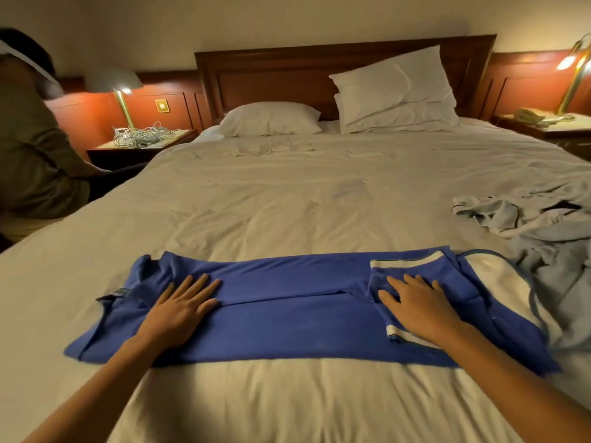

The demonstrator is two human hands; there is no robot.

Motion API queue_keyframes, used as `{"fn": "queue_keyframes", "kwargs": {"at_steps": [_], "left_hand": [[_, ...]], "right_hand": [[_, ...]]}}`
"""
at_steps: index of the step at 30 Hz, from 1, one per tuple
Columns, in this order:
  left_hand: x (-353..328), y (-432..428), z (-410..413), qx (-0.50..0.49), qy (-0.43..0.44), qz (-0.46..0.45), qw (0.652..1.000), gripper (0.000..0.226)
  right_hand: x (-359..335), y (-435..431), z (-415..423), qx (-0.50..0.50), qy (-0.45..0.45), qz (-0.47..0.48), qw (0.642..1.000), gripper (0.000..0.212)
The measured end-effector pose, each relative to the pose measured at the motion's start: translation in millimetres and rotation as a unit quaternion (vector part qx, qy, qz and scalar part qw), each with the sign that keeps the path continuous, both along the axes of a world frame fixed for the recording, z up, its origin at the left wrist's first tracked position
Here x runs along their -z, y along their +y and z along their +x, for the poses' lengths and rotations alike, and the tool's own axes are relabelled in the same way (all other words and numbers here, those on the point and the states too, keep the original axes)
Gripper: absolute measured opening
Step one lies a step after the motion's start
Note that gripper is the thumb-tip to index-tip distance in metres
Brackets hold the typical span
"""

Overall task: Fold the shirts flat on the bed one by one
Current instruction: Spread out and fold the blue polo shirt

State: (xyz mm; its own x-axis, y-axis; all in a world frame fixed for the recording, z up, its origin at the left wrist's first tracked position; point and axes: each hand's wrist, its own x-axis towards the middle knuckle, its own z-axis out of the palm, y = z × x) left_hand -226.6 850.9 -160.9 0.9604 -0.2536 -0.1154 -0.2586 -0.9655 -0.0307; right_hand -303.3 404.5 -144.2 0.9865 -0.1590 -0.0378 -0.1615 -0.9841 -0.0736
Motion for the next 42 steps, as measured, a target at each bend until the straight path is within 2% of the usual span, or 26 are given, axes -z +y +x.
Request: {"fn": "queue_keyframes", "kwargs": {"at_steps": [3, 6, 8, 11, 14, 16, 21, 25, 27, 29, 31, 32, 33, 35, 36, 37, 39, 40, 41, 42], "left_hand": [[-10, 48, -5, 0.005, -0.014, 0.059, 0.998, 0.093], [-14, 64, -3, -0.025, -0.024, 0.066, 0.997, 0.065], [-18, 67, -5, -0.066, -0.025, 0.028, 0.997, 0.06], [-23, 73, -9, -0.145, -0.045, -0.023, 0.988, 0.066], [-28, 75, -10, -0.205, -0.049, -0.008, 0.977, 0.08], [-29, 76, -9, -0.206, -0.039, -0.004, 0.978, 0.086], [-42, 82, 1, -0.166, 0.018, -0.174, 0.97, 0.071], [-52, 76, 4, -0.145, 0.041, -0.353, 0.924, 0.051], [-60, 67, 4, -0.134, 0.037, -0.391, 0.91, 0.048], [-77, 50, 6, -0.111, 0.026, -0.383, 0.917, 0.048], [-102, 18, 7, -0.072, 0.03, -0.369, 0.926, 0.049], [-115, -3, 7, -0.047, 0.036, -0.362, 0.93, 0.049], [-127, -28, 7, -0.023, 0.043, -0.351, 0.935, 0.051], [-146, -83, 1, 0.027, 0.069, -0.341, 0.937, 0.058], [-150, -110, -5, 0.05, 0.11, -0.363, 0.924, 0.059], [-149, -135, -11, 0.065, 0.192, -0.4, 0.894, 0.053], [-140, -176, -24, 0.051, 0.354, -0.463, 0.811, 0.05], [-132, -189, -27, 0.041, 0.364, -0.489, 0.792, 0.054], [-124, -196, -27, 0.032, 0.32, -0.5, 0.804, 0.054], [-114, -198, -26, 0.021, 0.233, -0.492, 0.839, 0.051]], "right_hand": [[1, 54, -1, -0.065, -0.06, 0.034, 0.995, 0.061], [8, 103, 5, -0.109, -0.027, 0.087, 0.99, 0.065], [15, 122, 8, -0.099, 0.009, 0.099, 0.99, 0.067], [25, 131, 9, -0.073, 0.012, 0.095, 0.993, 0.068], [29, 131, 8, -0.061, 0.009, 0.1, 0.993, 0.067], [30, 131, 9, -0.059, 0.008, 0.096, 0.994, 0.067], [32, 133, 7, -0.056, 0.002, 0.094, 0.994, 0.067], [33, 133, 7, -0.056, -0.009, 0.091, 0.994, 0.067], [31, 134, 7, -0.059, 0.001, 0.09, 0.994, 0.067], [25, 132, 9, -0.061, 0.013, 0.124, 0.99, 0.065], [14, 129, 10, -0.047, 0.0, 0.26, 0.964, 0.059], [7, 125, 9, -0.031, -0.026, 0.363, 0.931, 0.055], [0, 121, 7, -0.014, -0.058, 0.466, 0.883, 0.051], [-18, 110, -1, 0.016, -0.117, 0.594, 0.795, 0.045], [-27, 102, -5, 0.032, -0.135, 0.632, 0.763, 0.043], [-36, 93, -8, 0.049, -0.152, 0.66, 0.734, 0.039], [-52, 71, -13, 0.083, -0.188, 0.691, 0.693, 0.027], [-58, 61, -16, 0.098, -0.2, 0.698, 0.681, 0.022], [-61, 52, -20, 0.112, -0.2, 0.699, 0.678, 0.019], [-61, 46, -23, 0.122, -0.185, 0.693, 0.686, 0.016]]}}
